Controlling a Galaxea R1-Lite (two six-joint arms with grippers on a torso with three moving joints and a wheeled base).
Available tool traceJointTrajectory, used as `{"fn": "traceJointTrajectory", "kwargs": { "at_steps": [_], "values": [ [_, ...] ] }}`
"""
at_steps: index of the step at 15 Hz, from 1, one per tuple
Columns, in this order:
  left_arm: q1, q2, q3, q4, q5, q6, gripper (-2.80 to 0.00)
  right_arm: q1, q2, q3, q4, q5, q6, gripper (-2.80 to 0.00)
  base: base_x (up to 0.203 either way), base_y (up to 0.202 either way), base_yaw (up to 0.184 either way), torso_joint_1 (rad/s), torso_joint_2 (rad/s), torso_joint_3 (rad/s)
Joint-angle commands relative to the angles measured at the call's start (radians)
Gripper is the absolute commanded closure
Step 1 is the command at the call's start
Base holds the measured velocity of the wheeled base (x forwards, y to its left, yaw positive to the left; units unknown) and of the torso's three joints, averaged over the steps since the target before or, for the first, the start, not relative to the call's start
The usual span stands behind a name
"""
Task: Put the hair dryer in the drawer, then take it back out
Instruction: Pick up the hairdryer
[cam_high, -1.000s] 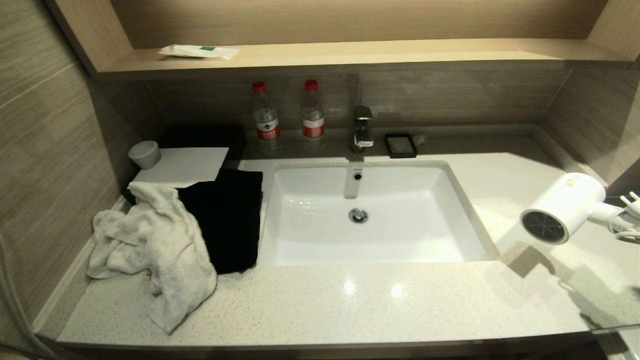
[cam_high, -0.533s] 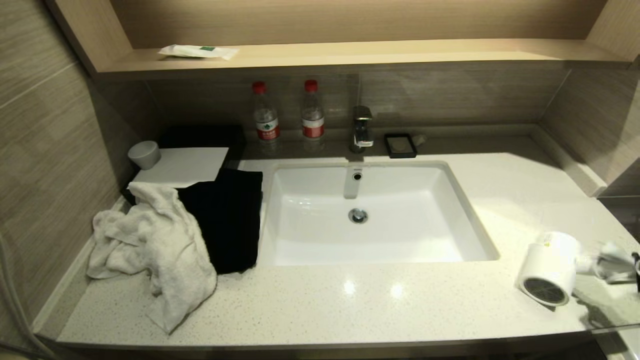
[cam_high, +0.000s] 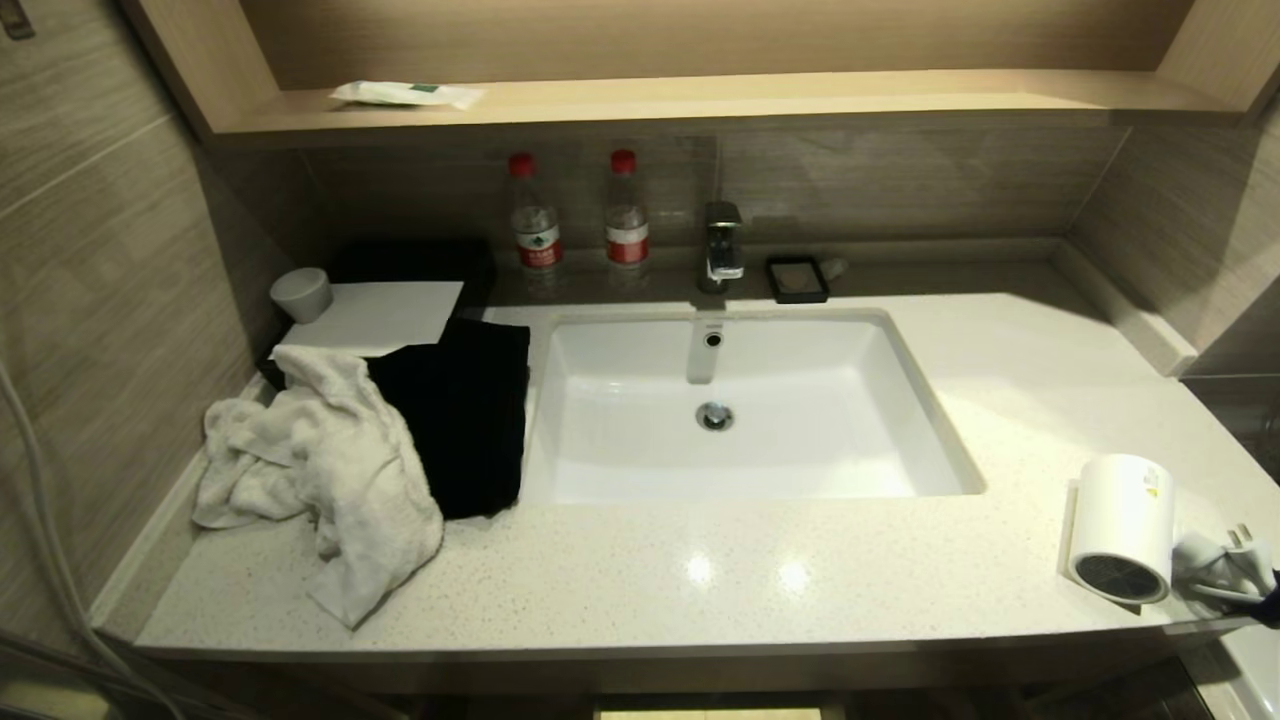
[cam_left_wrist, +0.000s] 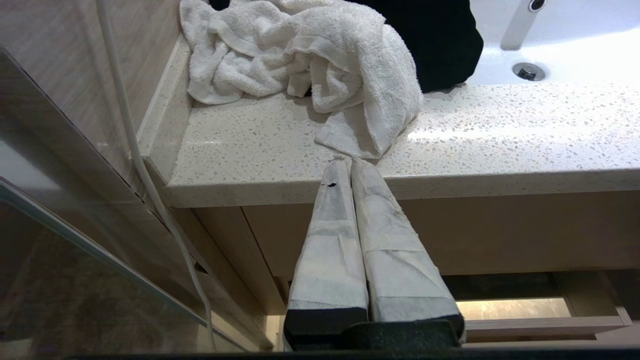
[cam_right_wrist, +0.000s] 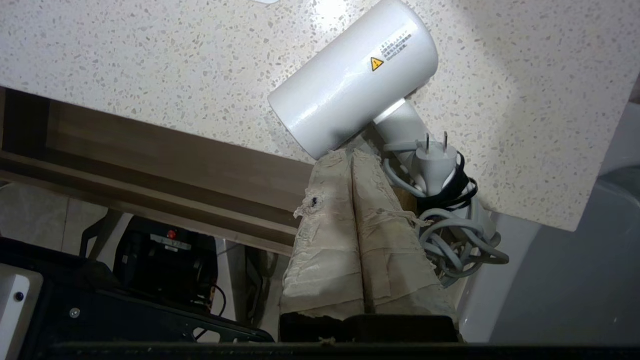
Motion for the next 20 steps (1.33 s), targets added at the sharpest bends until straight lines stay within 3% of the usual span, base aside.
{"fn": "traceJointTrajectory", "kwargs": {
  "at_steps": [1, 13, 15, 19, 20],
  "values": [
    [0.000, -0.002, 0.000, 0.000, 0.000, 0.000, 0.00, 0.001, 0.001, 0.006, 0.009, 0.003, -0.004, 0.00, 0.000, 0.000, 0.000, 0.000, 0.00, 0.000],
    [0.000, -0.002, 0.000, 0.000, 0.000, -0.001, 0.00, -0.039, 0.039, 0.026, 0.127, -0.026, -0.006, 0.00, 0.000, 0.000, 0.000, 0.000, 0.00, 0.000],
    [0.000, -0.002, 0.000, 0.000, 0.000, -0.001, 0.00, -0.068, 0.064, 0.021, 0.127, -0.087, -0.009, 0.00, 0.000, 0.000, 0.000, 0.000, 0.00, 0.000],
    [0.000, -0.001, 0.000, 0.000, 0.000, 0.000, 0.00, -0.103, 0.137, -0.004, 0.118, -0.117, -0.113, 0.00, 0.000, 0.000, 0.000, 0.000, 0.00, 0.000],
    [0.000, -0.002, 0.000, 0.000, 0.000, 0.000, 0.00, -0.112, 0.157, -0.016, 0.122, -0.119, -0.158, -2.80, 0.000, 0.000, 0.000, 0.000, 0.00, 0.000]
  ]
}}
